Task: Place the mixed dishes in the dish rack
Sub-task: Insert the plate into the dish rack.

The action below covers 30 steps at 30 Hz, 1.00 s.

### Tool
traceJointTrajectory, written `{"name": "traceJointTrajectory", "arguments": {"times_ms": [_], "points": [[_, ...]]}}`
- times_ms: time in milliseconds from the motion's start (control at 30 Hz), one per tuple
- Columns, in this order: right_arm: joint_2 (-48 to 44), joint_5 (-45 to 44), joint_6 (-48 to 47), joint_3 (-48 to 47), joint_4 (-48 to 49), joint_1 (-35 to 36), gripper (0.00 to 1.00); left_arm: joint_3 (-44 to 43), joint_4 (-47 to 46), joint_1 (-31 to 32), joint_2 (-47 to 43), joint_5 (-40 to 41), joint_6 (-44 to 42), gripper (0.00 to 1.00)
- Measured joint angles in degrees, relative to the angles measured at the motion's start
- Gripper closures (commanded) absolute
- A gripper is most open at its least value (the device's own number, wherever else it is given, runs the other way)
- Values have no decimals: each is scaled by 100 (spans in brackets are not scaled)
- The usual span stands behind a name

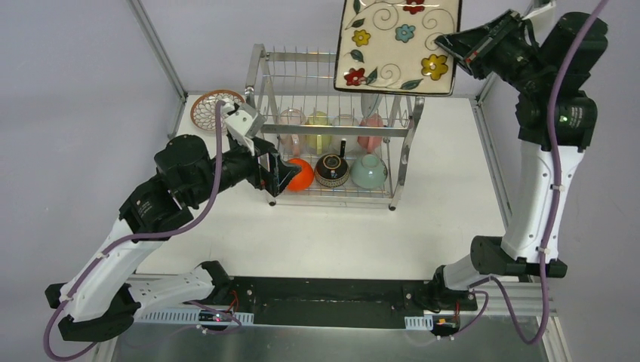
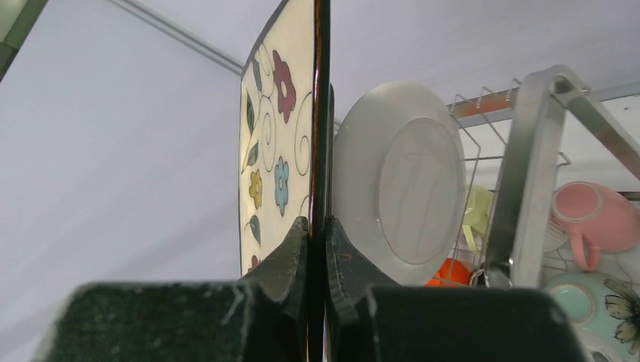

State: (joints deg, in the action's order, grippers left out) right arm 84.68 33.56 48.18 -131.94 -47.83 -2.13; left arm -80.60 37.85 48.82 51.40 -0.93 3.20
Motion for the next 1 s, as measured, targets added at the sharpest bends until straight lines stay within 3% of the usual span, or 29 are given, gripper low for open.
{"name": "traceJointTrajectory", "arguments": {"times_ms": [467, 733, 1000], "points": [[382, -752, -542, -234, -186, 916, 100, -1001, 26, 0, 389, 623, -260, 21], [273, -1224, -859, 39, -221, 1873, 100, -1792, -197, 0, 973, 699, -332, 31], [-210, -1709, -994, 833, -181, 2573, 100, -1657, -841, 0, 1384, 297, -1008, 22]]}}
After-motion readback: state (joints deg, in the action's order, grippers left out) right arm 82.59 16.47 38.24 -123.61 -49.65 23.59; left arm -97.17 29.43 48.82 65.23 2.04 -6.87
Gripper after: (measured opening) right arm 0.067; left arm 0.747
